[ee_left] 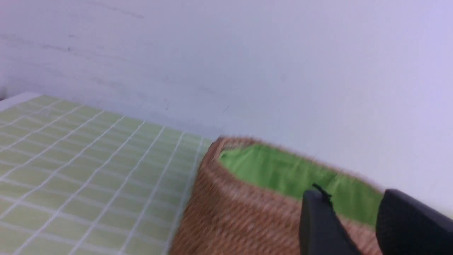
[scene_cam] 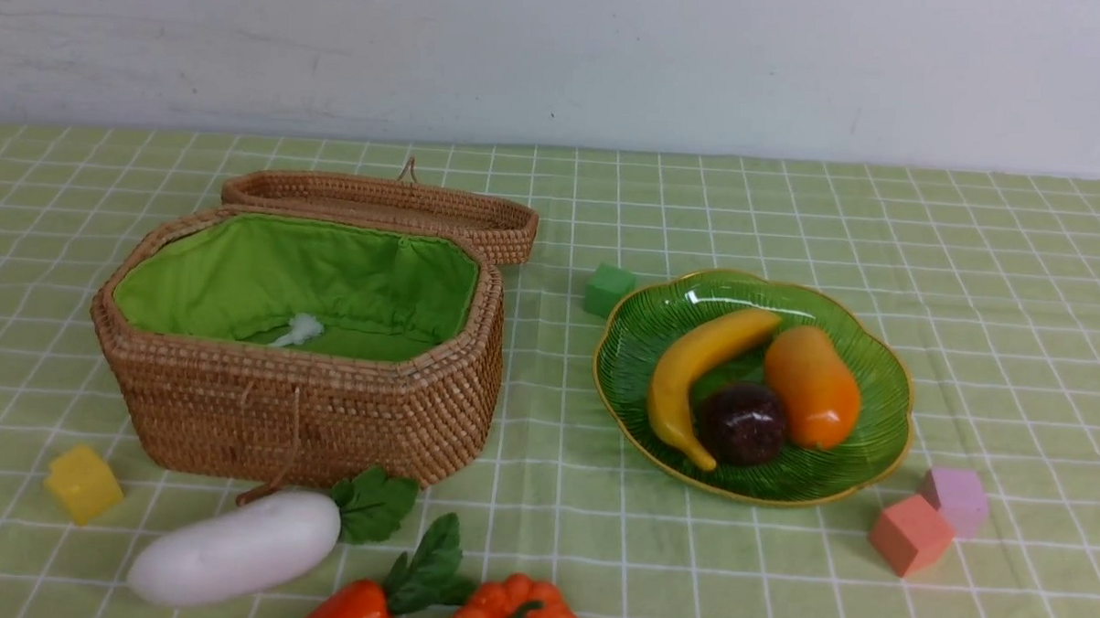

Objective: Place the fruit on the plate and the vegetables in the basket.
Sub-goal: Use the left arm to grab a carrot and put it into the left basket

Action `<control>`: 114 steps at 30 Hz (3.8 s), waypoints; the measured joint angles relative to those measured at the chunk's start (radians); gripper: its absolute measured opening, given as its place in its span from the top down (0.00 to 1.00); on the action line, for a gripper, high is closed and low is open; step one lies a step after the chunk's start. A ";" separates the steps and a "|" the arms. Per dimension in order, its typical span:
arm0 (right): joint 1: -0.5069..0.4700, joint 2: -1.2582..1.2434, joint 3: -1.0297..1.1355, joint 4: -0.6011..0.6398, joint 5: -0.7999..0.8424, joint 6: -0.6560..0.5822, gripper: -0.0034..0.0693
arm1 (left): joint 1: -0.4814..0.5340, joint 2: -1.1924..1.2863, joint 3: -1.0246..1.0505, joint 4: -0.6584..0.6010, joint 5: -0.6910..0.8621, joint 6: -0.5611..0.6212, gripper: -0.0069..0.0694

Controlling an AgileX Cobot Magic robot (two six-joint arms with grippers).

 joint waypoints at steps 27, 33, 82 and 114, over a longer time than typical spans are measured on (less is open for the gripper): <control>0.000 0.000 0.000 0.000 0.000 0.000 0.81 | 0.000 0.622 -0.806 0.082 1.134 -0.248 0.60; 0.000 0.000 0.000 0.000 0.000 -0.001 0.80 | 0.000 0.802 -0.806 0.008 1.205 -0.245 0.60; 0.000 0.000 0.000 0.000 0.000 -0.001 0.73 | -0.444 1.481 -1.048 -0.210 1.245 0.821 0.53; 0.000 0.000 0.000 -0.001 -0.001 -0.001 0.67 | -0.279 1.645 -1.327 0.254 0.757 1.084 0.09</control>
